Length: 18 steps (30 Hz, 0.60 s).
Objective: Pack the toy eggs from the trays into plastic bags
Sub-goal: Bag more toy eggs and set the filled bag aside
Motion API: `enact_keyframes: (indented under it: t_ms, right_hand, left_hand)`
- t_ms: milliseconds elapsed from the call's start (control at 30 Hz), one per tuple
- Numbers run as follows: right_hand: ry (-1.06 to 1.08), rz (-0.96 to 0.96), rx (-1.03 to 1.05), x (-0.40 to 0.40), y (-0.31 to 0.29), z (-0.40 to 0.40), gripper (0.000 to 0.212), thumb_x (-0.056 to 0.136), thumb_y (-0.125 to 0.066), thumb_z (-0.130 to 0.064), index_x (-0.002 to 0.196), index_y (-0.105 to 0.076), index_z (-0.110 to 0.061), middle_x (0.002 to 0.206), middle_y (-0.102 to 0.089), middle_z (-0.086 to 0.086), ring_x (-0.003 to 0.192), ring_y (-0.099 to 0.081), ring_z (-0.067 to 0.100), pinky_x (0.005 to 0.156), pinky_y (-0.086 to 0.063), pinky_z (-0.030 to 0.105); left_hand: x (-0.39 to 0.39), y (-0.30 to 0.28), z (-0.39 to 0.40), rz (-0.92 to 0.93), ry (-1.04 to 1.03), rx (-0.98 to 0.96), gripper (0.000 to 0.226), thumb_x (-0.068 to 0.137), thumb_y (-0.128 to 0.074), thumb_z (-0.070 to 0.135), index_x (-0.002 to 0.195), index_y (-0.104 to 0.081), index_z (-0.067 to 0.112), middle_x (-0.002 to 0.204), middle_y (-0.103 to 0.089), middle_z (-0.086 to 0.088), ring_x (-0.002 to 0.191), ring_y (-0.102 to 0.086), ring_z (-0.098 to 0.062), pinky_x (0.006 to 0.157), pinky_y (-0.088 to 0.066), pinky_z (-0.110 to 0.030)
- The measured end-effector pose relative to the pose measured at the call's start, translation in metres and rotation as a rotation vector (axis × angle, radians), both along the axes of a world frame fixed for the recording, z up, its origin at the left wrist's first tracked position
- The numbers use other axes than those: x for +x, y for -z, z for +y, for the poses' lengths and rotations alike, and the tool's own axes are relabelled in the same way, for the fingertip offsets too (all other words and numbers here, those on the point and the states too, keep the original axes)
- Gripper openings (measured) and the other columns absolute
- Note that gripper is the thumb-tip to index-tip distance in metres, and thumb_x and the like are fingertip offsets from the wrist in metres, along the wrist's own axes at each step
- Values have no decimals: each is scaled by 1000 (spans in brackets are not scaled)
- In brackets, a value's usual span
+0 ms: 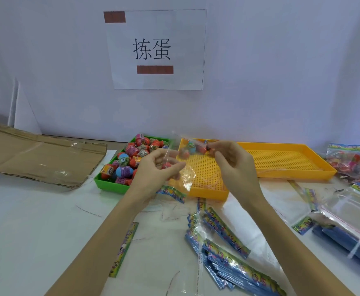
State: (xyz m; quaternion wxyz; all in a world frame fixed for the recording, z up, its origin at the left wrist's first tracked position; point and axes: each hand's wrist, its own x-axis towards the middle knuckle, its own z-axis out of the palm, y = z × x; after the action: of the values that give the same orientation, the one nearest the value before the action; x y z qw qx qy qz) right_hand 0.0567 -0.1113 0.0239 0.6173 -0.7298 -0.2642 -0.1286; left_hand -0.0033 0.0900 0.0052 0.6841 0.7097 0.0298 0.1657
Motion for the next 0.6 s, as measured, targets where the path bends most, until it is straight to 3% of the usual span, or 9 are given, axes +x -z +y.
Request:
enact_keyframes:
  t_ms: [100, 267, 333, 400, 467, 600]
  right_hand:
    - [87, 38, -122, 16, 5, -6, 26, 103, -54, -4, 120, -66, -19, 123, -68, -2, 120, -63, 11, 88, -54, 17]
    - [126, -26, -536, 50, 15, 3, 44, 105, -45, -2, 147, -53, -15, 156, -47, 2, 141, -47, 24, 113, -41, 32]
    - [100, -37, -733, 65, 17, 10, 52, 103, -43, 2, 153, -45, -14, 165, -35, 5, 148, -38, 27, 120, -36, 39]
    - [123, -83, -899, 80, 17, 17, 51, 100, -46, 4, 149, -51, -11, 159, -43, 8, 145, -40, 30, 117, -37, 41]
    - [186, -125, -980, 93, 17, 24, 36, 100, -51, 2, 132, -63, -8, 140, -56, 11, 132, -49, 31, 106, -45, 41]
    - [336, -152, -1005, 104, 20, 32, 22, 100, -58, -3, 122, -62, -6, 129, -54, 14, 122, -47, 29, 92, -47, 35]
  left_hand:
    - [2, 1, 2, 7, -47, -41, 36, 89, -80, 29, 121, -68, 20, 97, -78, -6, 75, -74, -19, 70, -58, -23]
    - [5, 4, -5, 40, 4, -85, 43, 86, -75, 48, 122, -68, 25, 100, -78, -6, 77, -73, -16, 71, -58, -25]
    - [5, 5, -8, 52, 63, -117, 41, 86, -78, 43, 123, -69, 27, 100, -78, -5, 78, -72, -15, 70, -57, -22]
    - [6, 7, -7, 28, 94, -150, 34, 92, -78, 26, 125, -69, 26, 104, -76, -5, 82, -73, -17, 73, -57, -21]
    - [6, 9, -6, 3, 94, -129, 38, 93, -77, 15, 129, -66, 24, 114, -76, -4, 89, -76, -21, 76, -58, -24]
    - [4, 10, -7, -13, 101, -53, 47, 93, -77, 19, 136, -60, 26, 117, -75, 6, 98, -77, -22, 74, -59, -23]
